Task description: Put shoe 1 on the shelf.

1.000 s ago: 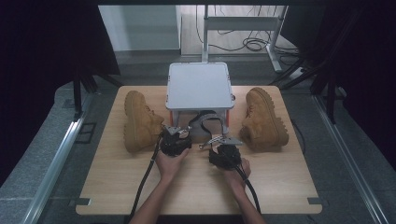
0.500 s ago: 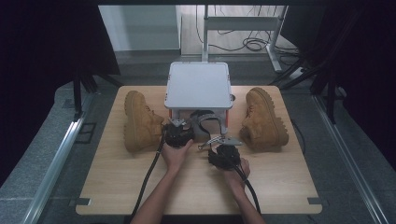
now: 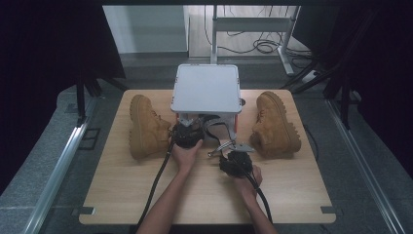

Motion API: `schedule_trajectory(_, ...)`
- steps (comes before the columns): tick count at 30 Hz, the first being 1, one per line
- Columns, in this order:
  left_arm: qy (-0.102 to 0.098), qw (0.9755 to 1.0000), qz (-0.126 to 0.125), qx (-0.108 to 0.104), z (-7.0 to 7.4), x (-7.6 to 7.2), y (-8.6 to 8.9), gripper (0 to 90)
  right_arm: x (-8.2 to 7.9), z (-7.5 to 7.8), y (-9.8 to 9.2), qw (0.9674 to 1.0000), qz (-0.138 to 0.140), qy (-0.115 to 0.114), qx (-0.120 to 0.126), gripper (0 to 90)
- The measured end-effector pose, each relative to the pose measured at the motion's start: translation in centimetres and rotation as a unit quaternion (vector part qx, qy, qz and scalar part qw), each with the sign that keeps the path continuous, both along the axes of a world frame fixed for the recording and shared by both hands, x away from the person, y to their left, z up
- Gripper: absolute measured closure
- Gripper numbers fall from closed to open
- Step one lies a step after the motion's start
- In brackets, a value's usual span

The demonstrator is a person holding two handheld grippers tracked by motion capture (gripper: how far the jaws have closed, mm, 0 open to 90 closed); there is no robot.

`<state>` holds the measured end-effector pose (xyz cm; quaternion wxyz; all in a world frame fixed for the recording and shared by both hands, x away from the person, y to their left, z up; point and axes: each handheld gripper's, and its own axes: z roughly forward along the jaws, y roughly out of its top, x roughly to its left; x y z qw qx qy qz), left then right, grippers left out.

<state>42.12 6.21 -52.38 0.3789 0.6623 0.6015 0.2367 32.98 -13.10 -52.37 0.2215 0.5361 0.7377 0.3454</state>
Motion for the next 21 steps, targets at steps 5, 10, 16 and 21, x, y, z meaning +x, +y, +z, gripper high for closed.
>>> schedule_trajectory(5, 0.001, 1.0000, -0.003, 0.001, -0.1, 0.4, 0.0, 37.4, 0.0, -0.1, -0.1, 1.0000, 0.001, 0.001, 0.000, 40.0)
schedule_trajectory(10, -0.001, 0.9999, -0.008, -0.007, -0.1, 1.0, 0.1, 35.4, 0.0, -0.3, -0.1, 1.0000, 0.000, 0.002, -0.002, 40.0)
schedule_trajectory(16, 0.007, 0.9999, -0.015, -0.002, -0.6, 1.4, -0.1, 33.1, 0.0, -0.4, -0.1, 1.0000, -0.001, 0.001, -0.002, 40.1)
schedule_trajectory(21, 0.009, 0.9994, -0.031, -0.011, -0.5, 1.0, 0.4, 31.4, 0.0, -0.4, -0.2, 1.0000, 0.000, 0.002, -0.001, 40.2)
